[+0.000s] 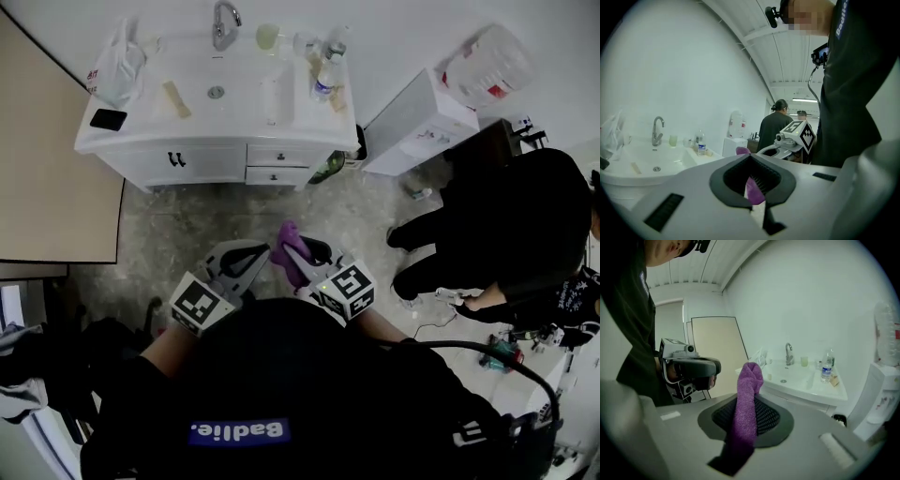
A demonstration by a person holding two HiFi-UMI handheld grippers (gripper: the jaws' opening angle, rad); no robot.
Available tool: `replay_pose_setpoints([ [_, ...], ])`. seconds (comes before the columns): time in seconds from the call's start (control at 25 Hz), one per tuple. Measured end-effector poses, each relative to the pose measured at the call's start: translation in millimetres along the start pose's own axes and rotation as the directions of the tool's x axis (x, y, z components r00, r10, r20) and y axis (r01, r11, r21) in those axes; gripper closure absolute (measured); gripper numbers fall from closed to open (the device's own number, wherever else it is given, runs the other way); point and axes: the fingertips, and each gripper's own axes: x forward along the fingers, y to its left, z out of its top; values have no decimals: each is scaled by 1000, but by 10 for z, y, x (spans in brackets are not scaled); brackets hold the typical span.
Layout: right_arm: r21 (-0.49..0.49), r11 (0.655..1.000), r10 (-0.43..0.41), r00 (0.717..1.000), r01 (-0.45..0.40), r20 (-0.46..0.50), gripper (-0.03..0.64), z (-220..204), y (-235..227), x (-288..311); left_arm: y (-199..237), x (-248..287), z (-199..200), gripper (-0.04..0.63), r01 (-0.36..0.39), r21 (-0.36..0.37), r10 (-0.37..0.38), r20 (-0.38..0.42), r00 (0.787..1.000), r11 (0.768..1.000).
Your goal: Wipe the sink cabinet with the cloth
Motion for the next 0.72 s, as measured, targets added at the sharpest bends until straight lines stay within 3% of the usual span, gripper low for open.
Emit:
replay_pose_setpoints([
  [0.08,2,1000,-11,1000,11,-3,543,103,-65,266,274,-4,-23,606,19,10,-19,-12,1000,1000],
  [0.28,51,999,-19,999,21,-40,543,67,-334,683,758,95,-55,606,9,-43,-9,11,1000,999],
  [0.52,24,999,-34,995,37,-95,543,-249,-813,1133,1215,285,-410,606,-70,-102,72,21,997,992],
  [0.72,-47,998,-45,994,41,-99,543,-546,-1165,1556,1482,504,-858,606,-134,-100,135,12,991,986],
])
